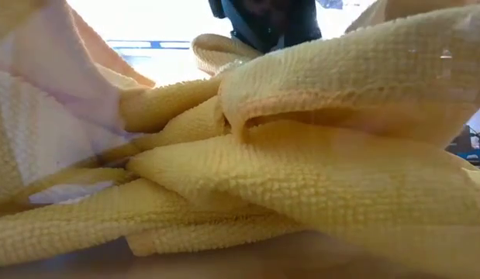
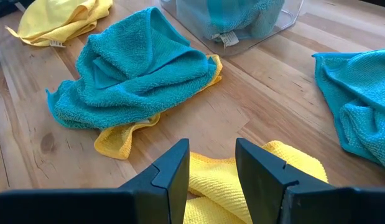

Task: Sort microfiber towel by color & place in baskets
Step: Put the yellow towel into the bottom transparent bin, then put the blue towel into the top transparent bin

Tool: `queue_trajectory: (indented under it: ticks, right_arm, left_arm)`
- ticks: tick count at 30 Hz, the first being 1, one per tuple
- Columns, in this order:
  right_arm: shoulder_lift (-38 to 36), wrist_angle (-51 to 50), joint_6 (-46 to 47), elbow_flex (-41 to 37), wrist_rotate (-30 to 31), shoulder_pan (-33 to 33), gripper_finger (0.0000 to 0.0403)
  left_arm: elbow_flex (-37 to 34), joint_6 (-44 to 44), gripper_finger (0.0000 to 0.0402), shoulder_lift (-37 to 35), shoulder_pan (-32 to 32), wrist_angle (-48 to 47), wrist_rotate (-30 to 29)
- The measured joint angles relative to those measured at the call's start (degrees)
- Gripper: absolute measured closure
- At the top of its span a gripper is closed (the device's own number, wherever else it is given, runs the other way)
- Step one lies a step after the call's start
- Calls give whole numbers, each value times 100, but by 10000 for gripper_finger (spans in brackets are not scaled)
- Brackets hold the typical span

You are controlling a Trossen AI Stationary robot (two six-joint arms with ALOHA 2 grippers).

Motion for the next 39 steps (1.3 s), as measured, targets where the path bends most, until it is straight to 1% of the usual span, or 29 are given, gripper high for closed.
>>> queue_trajectory:
  ticks: [3,6,11,14,17,21,23,26,27,29,31,33,36,39]
  right_arm:
    - [0,0,0,0,0,-1,277]
    - [0,2,19,0,-2,-1,277]
    - [0,4,26,0,-2,0,277]
    - [0,5,17,0,-2,-2,277]
    - [0,7,13,0,-3,-2,277]
    - [0,15,9,0,-4,-1,277]
    - [0,18,9,0,-5,-2,277]
    - [0,24,9,0,-11,0,277]
    - [0,24,7,0,-12,-2,277]
    - [0,24,4,0,-11,-1,277]
    - [0,11,2,0,-13,-2,277]
    - [0,-5,3,0,-18,-1,277]
    - [0,-37,3,0,-37,-1,277]
    - [0,-50,2,0,-37,-2,277]
  left_arm:
    - [3,-28,374,8,32,2,129]
    - [3,-20,345,9,31,31,134]
    - [1,251,298,-44,63,-32,113]
    - [1,464,285,-228,107,-100,91]
    - [1,572,283,-476,150,-205,30]
    - [7,641,282,-843,157,-492,-380]
    - [7,692,282,-998,159,-846,-653]
    - [7,734,282,-1151,165,-1460,-898]
    - [7,735,282,-1183,145,-1661,-1030]
    - [-80,715,285,-1218,71,-2044,-1488]
    - [-265,564,291,-1280,21,-2201,-1714]
    - [-643,324,297,-1449,-7,-2294,-1692]
    - [-1510,-53,307,-1942,4,-2119,-1738]
    - [-2572,-589,315,-2743,10,-1712,-1812]
